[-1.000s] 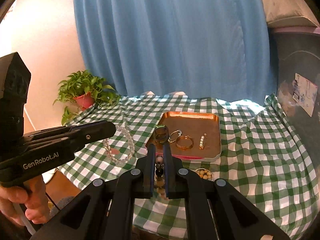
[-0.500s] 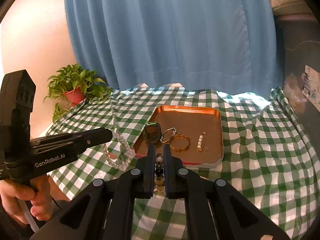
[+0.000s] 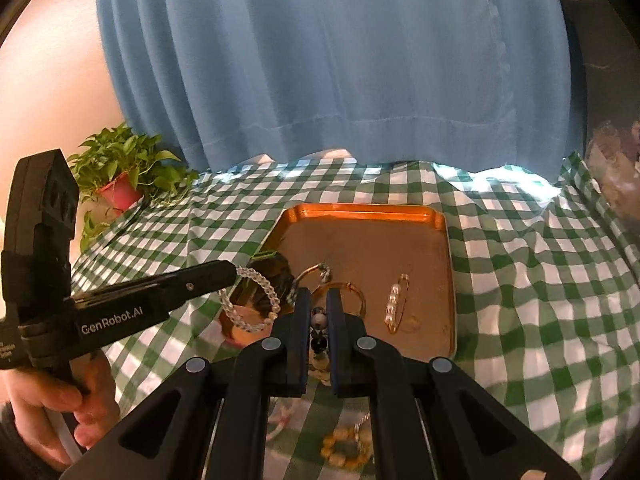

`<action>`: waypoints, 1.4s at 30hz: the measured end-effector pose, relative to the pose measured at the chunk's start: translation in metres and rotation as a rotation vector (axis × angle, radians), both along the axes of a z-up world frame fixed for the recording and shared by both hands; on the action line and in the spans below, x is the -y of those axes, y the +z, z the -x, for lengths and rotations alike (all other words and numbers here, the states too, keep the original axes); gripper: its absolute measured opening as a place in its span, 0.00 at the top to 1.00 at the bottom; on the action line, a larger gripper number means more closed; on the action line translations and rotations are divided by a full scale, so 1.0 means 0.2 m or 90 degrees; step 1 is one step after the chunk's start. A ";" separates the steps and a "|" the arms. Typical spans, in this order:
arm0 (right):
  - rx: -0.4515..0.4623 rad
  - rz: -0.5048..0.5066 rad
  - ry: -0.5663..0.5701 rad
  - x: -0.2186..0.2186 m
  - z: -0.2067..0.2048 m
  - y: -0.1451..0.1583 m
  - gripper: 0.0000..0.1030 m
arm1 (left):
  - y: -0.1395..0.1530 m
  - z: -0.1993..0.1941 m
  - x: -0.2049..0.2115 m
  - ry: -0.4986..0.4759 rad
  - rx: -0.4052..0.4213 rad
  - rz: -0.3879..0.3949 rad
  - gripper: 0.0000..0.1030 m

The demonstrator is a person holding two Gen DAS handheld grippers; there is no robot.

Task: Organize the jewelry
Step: 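Open the right tool to drop its bracelet while the left tool releases the crystal bracelet, then withdraw both open tools from the tray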

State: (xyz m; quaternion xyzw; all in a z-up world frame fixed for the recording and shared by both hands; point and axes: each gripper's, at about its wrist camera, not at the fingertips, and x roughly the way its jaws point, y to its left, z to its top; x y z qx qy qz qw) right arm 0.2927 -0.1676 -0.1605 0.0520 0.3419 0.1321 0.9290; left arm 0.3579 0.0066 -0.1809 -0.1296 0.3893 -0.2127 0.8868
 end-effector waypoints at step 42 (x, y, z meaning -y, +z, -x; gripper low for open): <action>-0.081 0.030 -0.033 0.10 -0.18 -0.38 0.48 | -0.24 0.04 0.09 0.058 0.079 -0.290 0.07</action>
